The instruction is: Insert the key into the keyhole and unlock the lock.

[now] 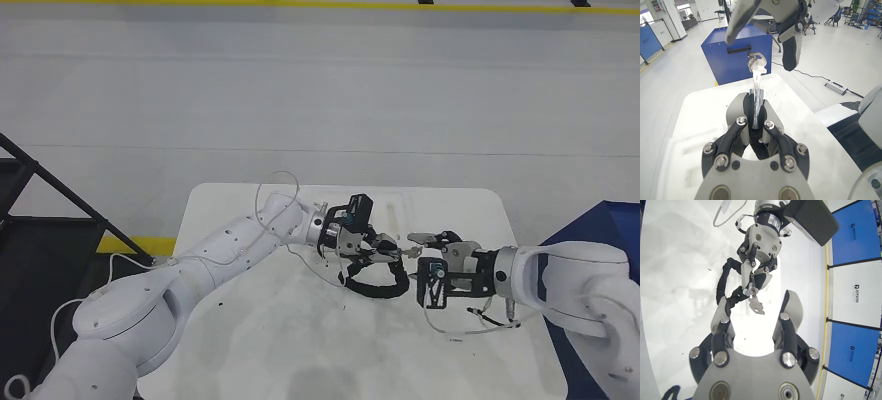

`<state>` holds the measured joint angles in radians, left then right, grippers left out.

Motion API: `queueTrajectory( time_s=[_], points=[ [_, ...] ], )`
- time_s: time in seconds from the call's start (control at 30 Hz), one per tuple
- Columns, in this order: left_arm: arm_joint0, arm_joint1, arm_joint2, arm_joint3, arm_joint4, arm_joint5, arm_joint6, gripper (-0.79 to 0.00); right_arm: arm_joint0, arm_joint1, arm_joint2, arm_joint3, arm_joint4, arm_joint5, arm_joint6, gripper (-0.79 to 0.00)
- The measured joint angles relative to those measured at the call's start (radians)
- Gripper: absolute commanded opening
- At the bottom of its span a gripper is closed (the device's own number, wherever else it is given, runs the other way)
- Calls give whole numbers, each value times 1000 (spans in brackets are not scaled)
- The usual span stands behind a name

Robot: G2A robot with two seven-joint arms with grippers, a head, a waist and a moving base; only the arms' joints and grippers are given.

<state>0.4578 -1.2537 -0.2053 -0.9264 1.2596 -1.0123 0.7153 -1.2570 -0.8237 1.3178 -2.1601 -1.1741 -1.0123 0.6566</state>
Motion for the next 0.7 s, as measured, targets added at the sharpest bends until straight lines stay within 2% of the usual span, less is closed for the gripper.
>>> queueTrajectory(
  time_s=[0.13,0.23,0.3,0.37,0.53,0.7],
  points=[
    [2,1,-3,-5,6,0,3,-785,-2,7,2,-1,-62,0,-57,-631],
    [6,1,-5,-8,9,0,6,-785,-11,10,12,-3,-106,0,-97,-683],
    [8,1,-8,-10,12,0,8,-785,-19,12,19,-3,-127,1,-118,-705],
    [10,1,-10,-12,14,0,11,-785,-25,13,23,-3,-140,1,-129,-693],
    [11,3,-16,-15,22,0,15,-785,-40,14,23,3,-147,10,-148,-773],
    [13,6,-29,-22,38,0,11,-785,-65,11,28,45,-21,97,-112,-785]
  ],
)
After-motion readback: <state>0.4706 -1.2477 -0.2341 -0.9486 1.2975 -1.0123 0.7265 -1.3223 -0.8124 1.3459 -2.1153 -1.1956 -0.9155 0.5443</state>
